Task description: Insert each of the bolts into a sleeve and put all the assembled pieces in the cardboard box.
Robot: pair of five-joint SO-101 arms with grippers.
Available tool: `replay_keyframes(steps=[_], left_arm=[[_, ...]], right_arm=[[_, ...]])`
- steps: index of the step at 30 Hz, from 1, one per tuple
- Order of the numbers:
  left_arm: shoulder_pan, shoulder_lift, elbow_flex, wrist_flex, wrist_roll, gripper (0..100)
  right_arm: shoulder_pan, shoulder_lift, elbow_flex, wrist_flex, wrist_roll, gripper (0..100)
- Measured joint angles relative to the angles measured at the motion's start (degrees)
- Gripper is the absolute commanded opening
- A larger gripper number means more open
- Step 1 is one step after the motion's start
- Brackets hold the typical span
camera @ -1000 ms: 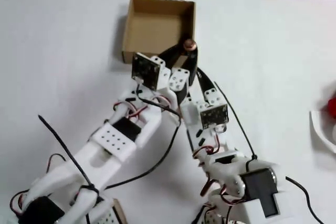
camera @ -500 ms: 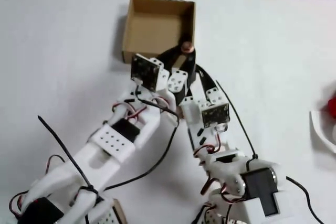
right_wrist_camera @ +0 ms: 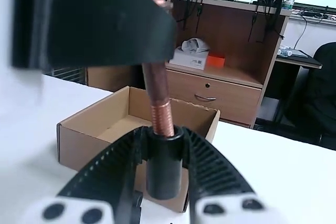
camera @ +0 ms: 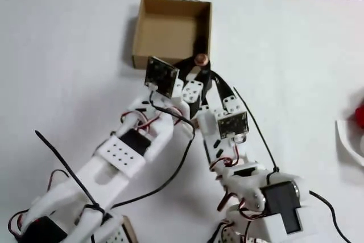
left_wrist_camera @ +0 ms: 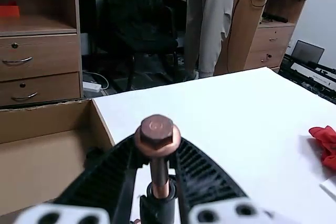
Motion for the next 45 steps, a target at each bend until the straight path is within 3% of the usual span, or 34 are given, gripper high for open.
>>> replay_keyframes(steps=[11, 22, 29, 33, 45], left_arm=[[0.4, 14.2, -9.3, 0.3, 0.0, 3], [0.4, 15.0, -10.0, 0.3, 0.1, 3], [-0.4, 15.1, -10.1, 0.6, 0.1, 18], [-1.1, 15.1, -10.1, 3.4, 0.1, 20], [-1.9, -0.1, -5.8, 3.5, -0.1, 20]], right_arm=[[0.4, -0.1, -0.4, 0.0, -0.1, 2.0], [0.4, -0.1, -0.4, 0.0, -0.2, 2.0], [0.4, -0.1, -0.4, 0.0, -0.2, 2.0], [0.1, -0.1, -0.4, 0.0, -0.2, 2.0], [0.5, -0.1, -0.4, -0.1, -0.2, 2.0]])
